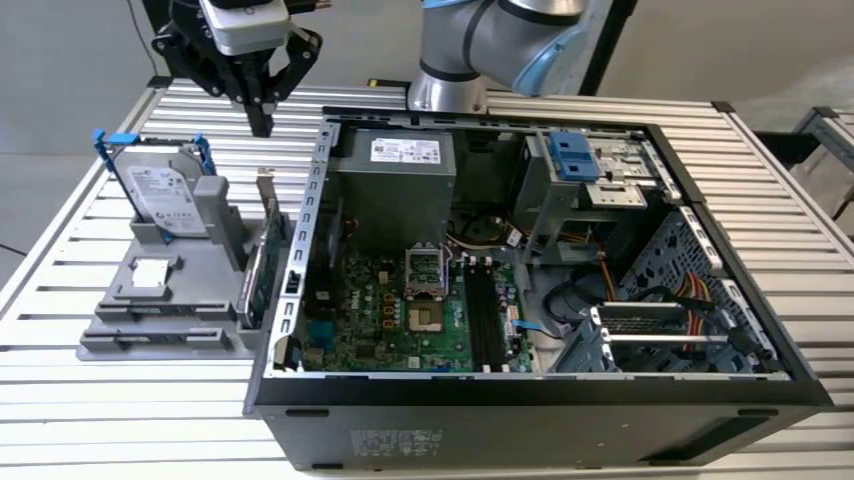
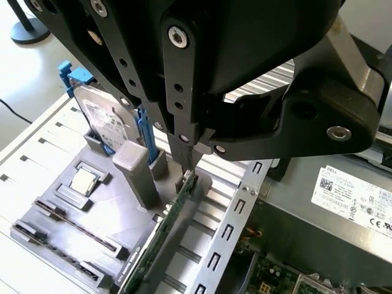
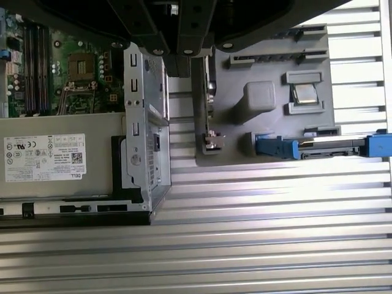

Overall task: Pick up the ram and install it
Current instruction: 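Reach for the ram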

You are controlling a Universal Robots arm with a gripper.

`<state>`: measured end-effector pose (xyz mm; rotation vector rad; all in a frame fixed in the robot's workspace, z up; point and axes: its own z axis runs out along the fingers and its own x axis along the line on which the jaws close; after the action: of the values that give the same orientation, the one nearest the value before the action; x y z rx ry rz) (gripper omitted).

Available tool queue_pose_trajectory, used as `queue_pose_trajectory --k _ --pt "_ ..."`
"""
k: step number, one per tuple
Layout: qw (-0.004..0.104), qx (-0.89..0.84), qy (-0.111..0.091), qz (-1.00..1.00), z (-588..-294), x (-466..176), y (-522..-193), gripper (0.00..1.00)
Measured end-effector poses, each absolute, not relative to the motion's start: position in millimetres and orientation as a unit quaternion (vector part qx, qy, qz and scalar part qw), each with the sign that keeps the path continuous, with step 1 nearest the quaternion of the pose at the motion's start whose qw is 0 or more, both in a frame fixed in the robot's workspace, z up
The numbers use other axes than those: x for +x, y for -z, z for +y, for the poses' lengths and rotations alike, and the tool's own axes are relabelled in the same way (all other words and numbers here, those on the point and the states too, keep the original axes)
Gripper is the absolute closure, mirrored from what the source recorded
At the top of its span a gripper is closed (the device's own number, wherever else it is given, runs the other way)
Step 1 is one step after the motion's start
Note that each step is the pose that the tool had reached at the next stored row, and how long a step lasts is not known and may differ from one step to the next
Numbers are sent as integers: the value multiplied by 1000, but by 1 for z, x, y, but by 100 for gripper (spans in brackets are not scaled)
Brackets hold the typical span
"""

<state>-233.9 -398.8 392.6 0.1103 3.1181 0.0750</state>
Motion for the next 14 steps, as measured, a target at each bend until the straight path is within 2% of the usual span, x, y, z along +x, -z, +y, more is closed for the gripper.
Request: queue_pose_trajectory --k 14 --pt "10 35 -24 999 -399 -253 -393 100"
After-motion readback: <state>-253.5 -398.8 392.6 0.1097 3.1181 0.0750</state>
